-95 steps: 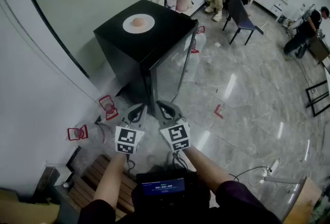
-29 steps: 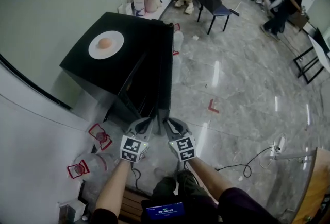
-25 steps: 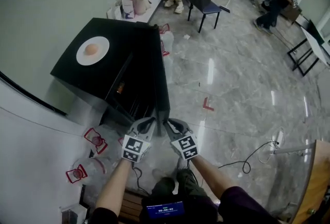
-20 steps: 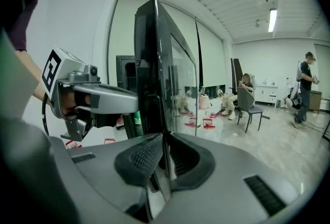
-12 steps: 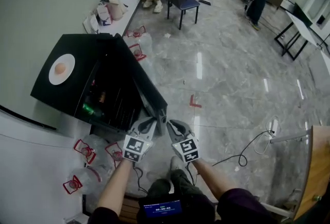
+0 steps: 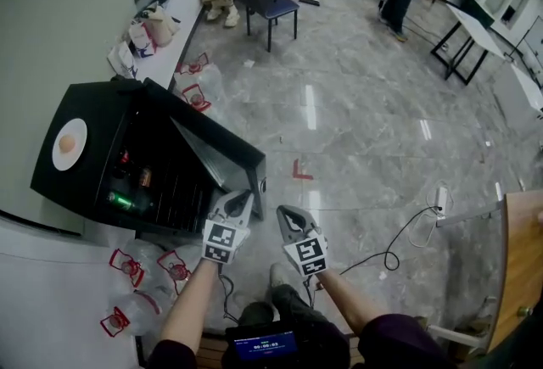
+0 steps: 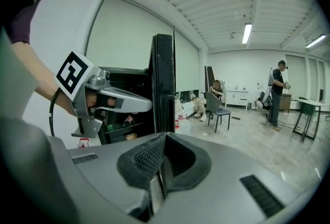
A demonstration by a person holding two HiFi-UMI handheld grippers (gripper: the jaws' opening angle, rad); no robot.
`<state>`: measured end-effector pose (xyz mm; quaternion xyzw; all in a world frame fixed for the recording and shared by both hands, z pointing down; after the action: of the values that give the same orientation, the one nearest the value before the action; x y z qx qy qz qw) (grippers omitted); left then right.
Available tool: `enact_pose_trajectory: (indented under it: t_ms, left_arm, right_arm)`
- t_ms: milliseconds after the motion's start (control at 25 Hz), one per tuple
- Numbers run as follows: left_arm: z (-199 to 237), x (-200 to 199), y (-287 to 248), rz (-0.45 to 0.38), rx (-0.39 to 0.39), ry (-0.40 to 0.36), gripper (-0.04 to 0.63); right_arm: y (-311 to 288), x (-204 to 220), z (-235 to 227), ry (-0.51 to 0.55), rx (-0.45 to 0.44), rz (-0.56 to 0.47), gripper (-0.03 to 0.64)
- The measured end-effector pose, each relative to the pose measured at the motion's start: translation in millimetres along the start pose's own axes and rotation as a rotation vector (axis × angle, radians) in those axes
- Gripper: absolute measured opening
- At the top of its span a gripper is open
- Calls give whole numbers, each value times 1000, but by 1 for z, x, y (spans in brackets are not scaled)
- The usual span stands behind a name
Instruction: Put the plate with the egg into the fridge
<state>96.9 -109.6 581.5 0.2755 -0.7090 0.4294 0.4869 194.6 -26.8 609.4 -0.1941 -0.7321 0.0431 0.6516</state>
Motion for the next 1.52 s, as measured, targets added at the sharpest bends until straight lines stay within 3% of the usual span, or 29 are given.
enact_pose_trajectory:
  t_ms: [320,560,760,1000,1200,1520]
  left_arm:
    - [-3,-10,-11,2,-8,-10,11]
    - [31,-44,29,10,-73,-137,11]
    - [86,-85,96,37,-189,-253,9]
    - [171,-112,193,157,-319,-372,11]
    - [267,-102,264,265,-388,-424,9]
    - [396,-81,324,453,-485,-415,9]
  right_arm:
    - [-4,-12,-22,26,-16,-18,8]
    - [-20,-65,16,248,-151,-104,8]
    - [-47,-129,77,441,-286,-223,8]
    - [-86,-210,189,622,-466,-356,8]
    - [-133,-247,274,896,-526,-447,8]
    - [-195,-287,354,1322,-571,-523,8]
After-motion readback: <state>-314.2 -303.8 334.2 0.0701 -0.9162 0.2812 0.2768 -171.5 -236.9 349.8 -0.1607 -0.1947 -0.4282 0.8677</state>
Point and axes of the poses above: the fingertips, and each gripper's own axes: y backward along the fingers, z to its left, x out of its underside, the point moved 4 cm from there along y, backward along the fingers, and after that the axes turned 7 degrees about -y, right-handed, at the moved point
